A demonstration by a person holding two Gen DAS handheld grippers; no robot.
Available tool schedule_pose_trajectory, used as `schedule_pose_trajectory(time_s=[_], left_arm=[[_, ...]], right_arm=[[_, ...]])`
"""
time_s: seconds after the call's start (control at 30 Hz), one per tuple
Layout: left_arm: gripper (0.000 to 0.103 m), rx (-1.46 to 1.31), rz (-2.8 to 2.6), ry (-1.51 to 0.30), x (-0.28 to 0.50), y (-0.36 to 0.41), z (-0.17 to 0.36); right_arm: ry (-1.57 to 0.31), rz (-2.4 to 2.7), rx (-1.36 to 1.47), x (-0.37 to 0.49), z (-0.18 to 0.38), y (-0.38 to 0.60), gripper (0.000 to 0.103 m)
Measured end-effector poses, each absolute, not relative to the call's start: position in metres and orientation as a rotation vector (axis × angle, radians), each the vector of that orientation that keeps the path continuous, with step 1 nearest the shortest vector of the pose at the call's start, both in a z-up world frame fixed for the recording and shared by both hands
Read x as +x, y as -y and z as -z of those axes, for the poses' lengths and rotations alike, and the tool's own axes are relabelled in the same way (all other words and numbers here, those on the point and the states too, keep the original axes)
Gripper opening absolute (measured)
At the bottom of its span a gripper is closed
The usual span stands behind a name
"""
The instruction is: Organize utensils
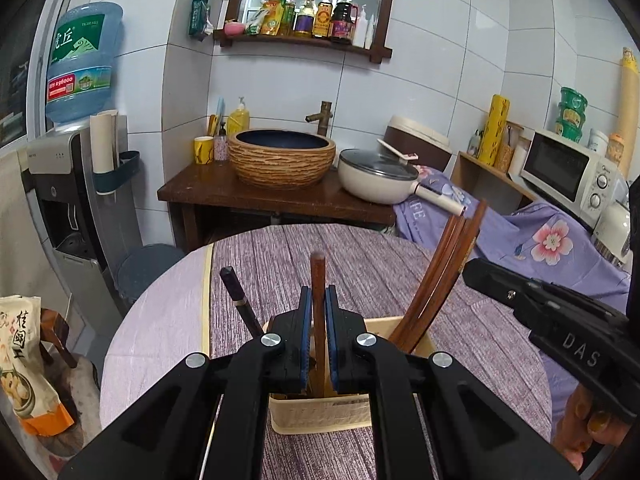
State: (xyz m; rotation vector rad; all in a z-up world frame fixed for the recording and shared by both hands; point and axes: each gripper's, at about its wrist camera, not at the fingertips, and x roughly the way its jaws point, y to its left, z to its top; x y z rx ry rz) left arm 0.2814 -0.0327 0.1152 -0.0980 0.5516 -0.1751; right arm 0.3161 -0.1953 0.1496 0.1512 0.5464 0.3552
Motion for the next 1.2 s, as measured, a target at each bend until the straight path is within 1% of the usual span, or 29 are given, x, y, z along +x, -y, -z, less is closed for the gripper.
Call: schedule_pose_trajectory(time_s=[0.23,0.27,0.3,0.33,0.4,0.47,0.53,0.57,0.6,0.67,0.7,0.73,0.83,0.87,0.9,0.93,1.0,1.03,1.2], left_arm=[[0.007,-0.102,0.183,-0.545,0.278,0.03,-0.112],[0.01,-0.098,0.187,-0.536,0.274,0.029,-0.113],[0.02,-0.096,0.188,-0.523,0.269,0.028,-0.114],[0.027,-0.097,0.189,-0.509,0.264,0.027,-0.115],[0.057,-0.114,0.186,-0.471,0.248,0.022,-0.114],[0.066,-0.114,0.175,-0.443,0.234,0.019,-0.11],[0.072,-0.1,0.164,-0.431,0.217,0.016,-0.102],[0.079,-0.094,0.153,-0.425,0.208,0.013,-0.096],[0.086,-0.094,0.14,-0.415,0.201,0.011,-0.091],[0.091,-0.099,0.119,-0.386,0.182,0.005,-0.078],[0.095,-0.101,0.112,-0.378,0.175,0.002,-0.074],[0.097,-0.105,0.097,-0.367,0.164,0.0,-0.066],[0.097,-0.119,0.078,-0.34,0.137,-0.004,-0.05],[0.097,-0.124,0.075,-0.333,0.129,-0.004,-0.046],[0.097,-0.127,0.076,-0.326,0.121,-0.004,-0.041],[0.097,-0.126,0.076,-0.319,0.11,-0.003,-0.035],[0.097,-0.116,0.072,-0.319,0.098,-0.001,-0.027],[0.097,-0.106,0.065,-0.318,0.089,0.0,-0.022],[0.097,-0.074,0.043,-0.294,0.061,0.002,-0.01]], right_arm=[[-0.537,-0.334,0.163,0.314,-0.142,0.202,0.004],[-0.529,-0.331,0.152,0.31,-0.141,0.202,0.004],[-0.522,-0.329,0.146,0.307,-0.142,0.202,0.004],[-0.509,-0.326,0.134,0.301,-0.142,0.202,0.004],[-0.482,-0.326,0.116,0.288,-0.141,0.203,0.004],[-0.463,-0.329,0.106,0.275,-0.137,0.204,0.007],[-0.444,-0.32,0.091,0.26,-0.13,0.205,0.031],[-0.432,-0.313,0.096,0.252,-0.126,0.207,0.055],[-0.415,-0.301,0.105,0.244,-0.121,0.211,0.06],[-0.404,-0.262,0.105,0.229,-0.11,0.216,0.061],[-0.403,-0.253,0.103,0.222,-0.105,0.218,0.067],[-0.398,-0.239,0.103,0.212,-0.098,0.22,0.071],[-0.371,-0.217,0.085,0.182,-0.082,0.222,0.078],[-0.362,-0.212,0.076,0.173,-0.076,0.222,0.084],[-0.355,-0.212,0.067,0.164,-0.071,0.221,0.088],[-0.344,-0.209,0.053,0.151,-0.063,0.219,0.089],[-0.326,-0.201,0.025,0.133,-0.052,0.215,0.096],[-0.319,-0.201,0.006,0.122,-0.045,0.213,0.097],[-0.301,-0.209,-0.03,0.082,-0.021,0.211,0.097]])
